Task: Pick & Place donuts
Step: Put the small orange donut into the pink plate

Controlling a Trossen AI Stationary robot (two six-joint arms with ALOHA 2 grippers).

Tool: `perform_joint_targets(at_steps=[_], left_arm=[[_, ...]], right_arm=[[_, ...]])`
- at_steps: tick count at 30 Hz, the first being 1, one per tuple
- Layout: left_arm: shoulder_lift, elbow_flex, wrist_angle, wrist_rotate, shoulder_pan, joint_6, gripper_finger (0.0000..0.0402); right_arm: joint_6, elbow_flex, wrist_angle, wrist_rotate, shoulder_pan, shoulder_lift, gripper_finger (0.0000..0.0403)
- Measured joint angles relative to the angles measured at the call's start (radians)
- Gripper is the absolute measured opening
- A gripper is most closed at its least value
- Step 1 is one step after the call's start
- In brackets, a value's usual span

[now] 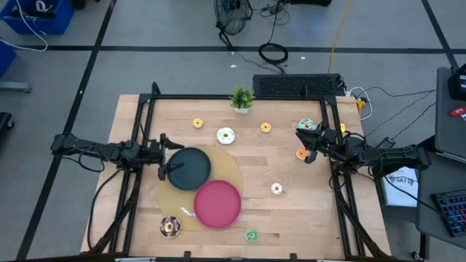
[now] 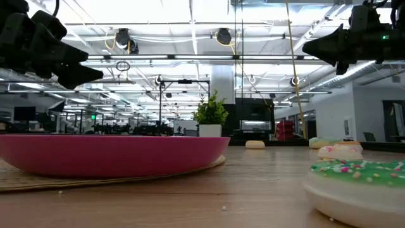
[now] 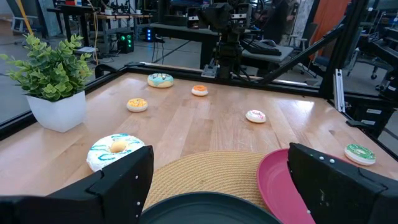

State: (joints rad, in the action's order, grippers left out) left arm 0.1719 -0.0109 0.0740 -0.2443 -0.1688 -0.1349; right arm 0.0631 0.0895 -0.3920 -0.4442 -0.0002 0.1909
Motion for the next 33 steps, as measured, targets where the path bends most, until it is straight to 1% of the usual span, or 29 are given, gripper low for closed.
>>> perform_joint_targets(at_steps=[7, 9, 11, 12, 14, 16, 19, 22, 25, 27, 30, 33], left_arm=[[0.0, 0.0, 0.0, 0.0, 0.0, 0.0, 0.0365], [0.0, 0.0, 0.0, 0.0, 0.0, 0.0, 0.0365], [0.0, 0.0, 0.0, 0.0, 0.0, 0.0, 0.0365], [0.0, 0.0, 0.0, 0.0, 0.0, 0.0, 0.0365], [0.0, 0.0, 0.0, 0.0, 0.0, 0.0, 0.0365], [0.0, 0.0, 0.0, 0.0, 0.0, 0.0, 0.0365], [0.0, 0.0, 0.0, 0.0, 0.0, 0.0, 0.0365], [0.0, 0.0, 0.0, 0.0, 0.0, 0.0, 0.0365], [0.0, 0.0, 0.0, 0.0, 0.0, 0.0, 0.0365], [0.0, 0.0, 0.0, 0.0, 0.0, 0.0, 0.0365], [0.0, 0.0, 0.0, 0.0, 0.0, 0.0, 0.0365], [0.0, 0.0, 0.0, 0.0, 0.0, 0.0, 0.0365]], right_arm=[[-0.002, 0.0, -0.001, 0.001, 0.0, 0.0, 0.0055], [-0.029, 0.0, -0.037, 0.002, 0.0, 0.014, 0.0055], [-0.035, 0.033, -0.022, 0.002, 0.004, 0.046, 0.0057], [-0.035, 0.065, 0.015, 0.002, 0.009, 0.072, 0.0061], [-0.011, 0.154, 0.157, -0.001, 0.018, 0.144, 0.0077], [0.033, 0.251, 0.327, -0.002, 0.022, 0.25, 0.01], [0.111, 0.407, 0.566, -0.002, 0.022, 0.43, 0.0145], [0.188, 0.566, 0.863, 0.0, 0.022, 0.603, 0.0188], [0.322, 0.702, 1.164, 0.005, 0.021, 0.754, 0.0218], [0.413, 0.759, 1.32, 0.031, 0.019, 0.835, 0.0231], [0.517, 0.775, 1.426, 0.096, 0.019, 0.916, 0.0244], [0.554, 0.755, 1.436, 0.141, 0.019, 0.959, 0.025]])
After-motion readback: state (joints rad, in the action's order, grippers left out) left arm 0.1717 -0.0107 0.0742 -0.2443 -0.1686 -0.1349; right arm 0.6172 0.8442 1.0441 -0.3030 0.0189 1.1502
